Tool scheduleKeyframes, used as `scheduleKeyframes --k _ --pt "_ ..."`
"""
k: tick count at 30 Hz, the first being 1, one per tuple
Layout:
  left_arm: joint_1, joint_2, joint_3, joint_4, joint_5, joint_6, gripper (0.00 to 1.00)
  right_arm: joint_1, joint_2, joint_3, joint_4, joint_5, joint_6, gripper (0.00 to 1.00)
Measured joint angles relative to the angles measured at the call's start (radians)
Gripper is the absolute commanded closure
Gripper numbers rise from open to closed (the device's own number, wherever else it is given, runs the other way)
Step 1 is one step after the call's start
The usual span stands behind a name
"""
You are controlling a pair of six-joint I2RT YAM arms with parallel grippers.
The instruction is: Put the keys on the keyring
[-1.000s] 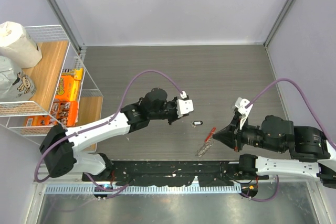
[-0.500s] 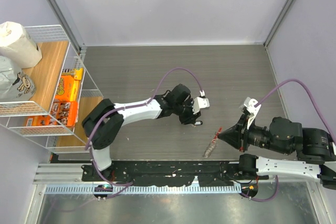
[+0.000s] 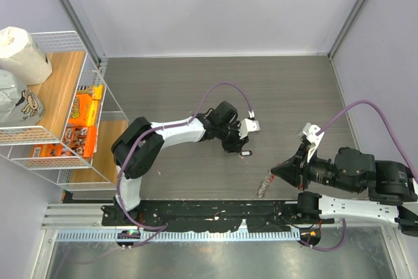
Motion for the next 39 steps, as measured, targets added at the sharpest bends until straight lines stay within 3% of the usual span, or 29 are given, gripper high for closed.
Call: scheduleKeyframes --k 22,33,39 --pt "0.0 0.06 0.027 -0.031 0.029 0.023 0.68 0.0 -0.016 -0.021 0.0 -0.003 -0.006 0.9" --pt "0.001 0.079 0.027 -0.027 0.03 0.024 1.0 0.0 -0.016 -0.023 0.0 -0.003 -0.005 0.91" --pt "0.003 0.08 0.027 -0.025 0.047 0.023 1.0 0.0 -0.016 -0.023 0.001 -0.007 -0.004 0.93"
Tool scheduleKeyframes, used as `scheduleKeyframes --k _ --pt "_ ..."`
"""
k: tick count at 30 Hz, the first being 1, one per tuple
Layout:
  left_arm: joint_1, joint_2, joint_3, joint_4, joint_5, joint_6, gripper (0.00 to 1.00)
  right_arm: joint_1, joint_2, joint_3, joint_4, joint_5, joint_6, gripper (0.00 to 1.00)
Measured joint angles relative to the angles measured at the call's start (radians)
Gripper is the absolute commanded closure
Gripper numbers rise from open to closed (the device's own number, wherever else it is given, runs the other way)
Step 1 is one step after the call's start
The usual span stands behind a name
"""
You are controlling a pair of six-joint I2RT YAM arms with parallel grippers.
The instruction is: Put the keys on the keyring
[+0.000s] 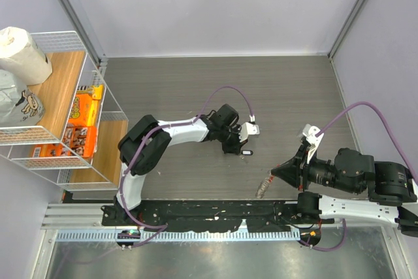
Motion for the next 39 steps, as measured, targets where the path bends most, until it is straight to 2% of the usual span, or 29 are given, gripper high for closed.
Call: scheduleKeyframes --k 7,17,27,39 --pt "0.002 -0.073 -0.088 0.037 0.011 -0.019 1.0 0.0 0.001 0.0 0.0 -0.004 0.001 0.93" --pt "0.002 -0.428 -0.242 0.137 0.019 -0.081 1.0 0.0 0.043 0.006 0.003 -0.007 -0.004 0.94" --pt "-0.01 -0.69 -0.397 0.236 0.003 -0.191 1.0 0.0 0.115 0.029 0.019 -0.018 -0.008 0.94" --pt "-0.053 -0.947 -0.432 0.261 0.036 -0.289 1.0 0.0 0.204 0.033 0.096 -0.026 -0.012 0.95"
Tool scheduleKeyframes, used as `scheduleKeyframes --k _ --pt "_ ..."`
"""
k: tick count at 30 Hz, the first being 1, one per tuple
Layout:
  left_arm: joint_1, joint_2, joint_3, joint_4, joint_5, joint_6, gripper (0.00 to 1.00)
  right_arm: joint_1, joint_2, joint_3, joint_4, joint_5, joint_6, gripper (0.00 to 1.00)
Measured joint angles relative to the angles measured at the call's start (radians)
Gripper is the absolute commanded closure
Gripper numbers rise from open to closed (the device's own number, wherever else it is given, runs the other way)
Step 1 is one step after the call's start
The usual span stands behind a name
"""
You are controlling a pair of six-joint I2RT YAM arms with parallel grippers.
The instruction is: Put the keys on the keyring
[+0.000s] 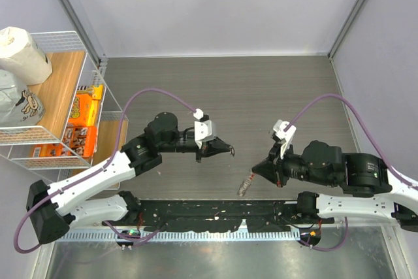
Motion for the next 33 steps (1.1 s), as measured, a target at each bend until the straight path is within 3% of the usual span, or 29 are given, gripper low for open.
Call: scheduleKeyframes --k 9,33 --pt "-0.003 -0.091 -0.016 0.0 0.032 -0.047 1.0 0.0 0.04 0.01 0.069 0.008 -0.026 0.95" --pt "-0.005 -0.13 -0.031 0.047 0.068 -0.162 1.0 0.0 0.117 0.067 0.159 0.092 -0.04 0.95"
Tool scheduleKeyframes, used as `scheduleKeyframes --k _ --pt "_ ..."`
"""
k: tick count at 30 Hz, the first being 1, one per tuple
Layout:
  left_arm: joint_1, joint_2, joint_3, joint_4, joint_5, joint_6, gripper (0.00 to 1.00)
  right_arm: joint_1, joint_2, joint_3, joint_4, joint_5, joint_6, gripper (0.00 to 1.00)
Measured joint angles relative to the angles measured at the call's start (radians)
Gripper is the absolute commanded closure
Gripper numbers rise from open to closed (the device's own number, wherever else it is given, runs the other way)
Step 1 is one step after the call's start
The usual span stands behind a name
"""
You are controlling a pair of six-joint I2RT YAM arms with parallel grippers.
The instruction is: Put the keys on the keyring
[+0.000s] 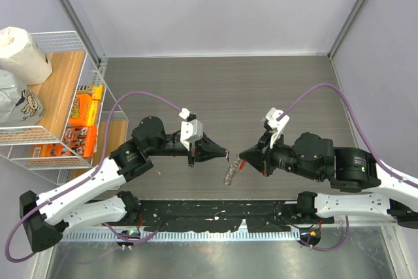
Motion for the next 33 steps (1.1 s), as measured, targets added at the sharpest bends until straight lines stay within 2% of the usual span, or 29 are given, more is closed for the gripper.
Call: scheduleKeyframes --k 11,21,33 --pt "-0.014 -0.053 -0.012 0.035 -0.041 0.014 1.0 0.0 0.079 0.051 0.021 0.002 0.046 0.94" --pt "-0.068 -0.066 -0.027 0.033 -0.135 0.132 1.0 0.0 0.087 0.077 0.021 0.027 0.104 0.95" --pt "-0.089 -0.095 -0.052 0.035 -0.178 0.184 1.0 -0.018 0.103 0.091 0.021 0.035 0.133 0.95"
